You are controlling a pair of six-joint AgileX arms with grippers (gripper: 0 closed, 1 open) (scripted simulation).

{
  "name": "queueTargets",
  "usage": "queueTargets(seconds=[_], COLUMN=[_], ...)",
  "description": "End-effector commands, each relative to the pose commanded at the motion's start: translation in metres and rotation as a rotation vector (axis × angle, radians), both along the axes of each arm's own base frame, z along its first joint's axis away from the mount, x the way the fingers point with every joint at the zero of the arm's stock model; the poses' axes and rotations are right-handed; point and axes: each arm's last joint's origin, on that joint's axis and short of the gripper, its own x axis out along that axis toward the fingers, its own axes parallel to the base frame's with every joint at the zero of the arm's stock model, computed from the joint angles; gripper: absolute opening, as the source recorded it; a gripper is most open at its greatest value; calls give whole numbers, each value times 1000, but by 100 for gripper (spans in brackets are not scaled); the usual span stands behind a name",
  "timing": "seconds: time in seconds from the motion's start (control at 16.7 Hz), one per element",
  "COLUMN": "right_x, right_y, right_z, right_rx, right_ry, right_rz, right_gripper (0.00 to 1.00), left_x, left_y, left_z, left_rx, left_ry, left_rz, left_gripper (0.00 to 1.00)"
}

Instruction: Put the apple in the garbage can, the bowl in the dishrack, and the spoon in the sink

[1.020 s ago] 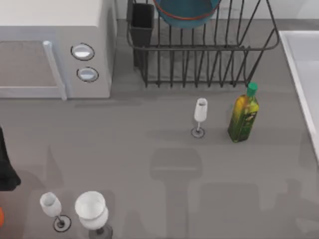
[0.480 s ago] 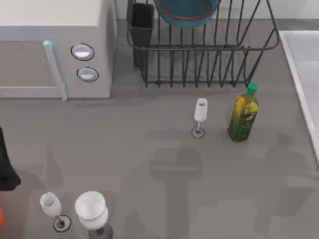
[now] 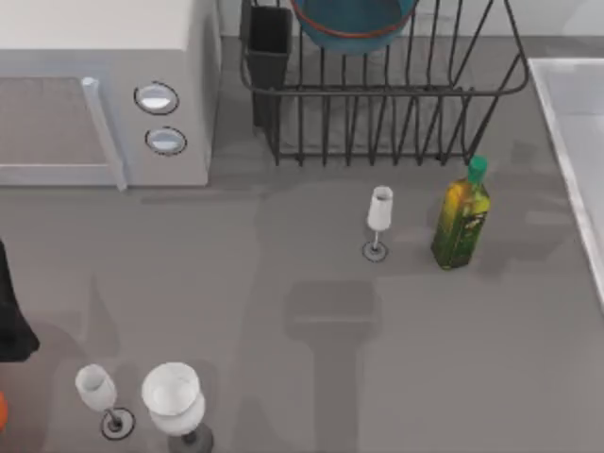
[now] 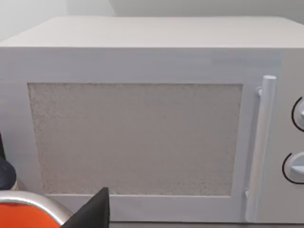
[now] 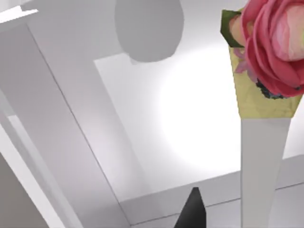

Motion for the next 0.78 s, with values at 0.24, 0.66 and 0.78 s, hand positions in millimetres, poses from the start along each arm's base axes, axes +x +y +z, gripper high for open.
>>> queueTargets(seconds=[0.24, 0.66, 0.78], right_x=[33, 50, 50], right_y=[-6, 0, 0], right_z=[-14, -35, -35], right_rx=[14, 53, 53], right_ry=[-52, -79, -79], right_rz=[-28, -23, -23], right_gripper=[0, 0, 0], left_x=[0, 0, 0], left_y=[0, 0, 0], left_z=[0, 0, 0], left_rx=[0, 0, 0], left_ry=[0, 0, 0], left_rz=[0, 0, 0], left_gripper=[100, 100, 100])
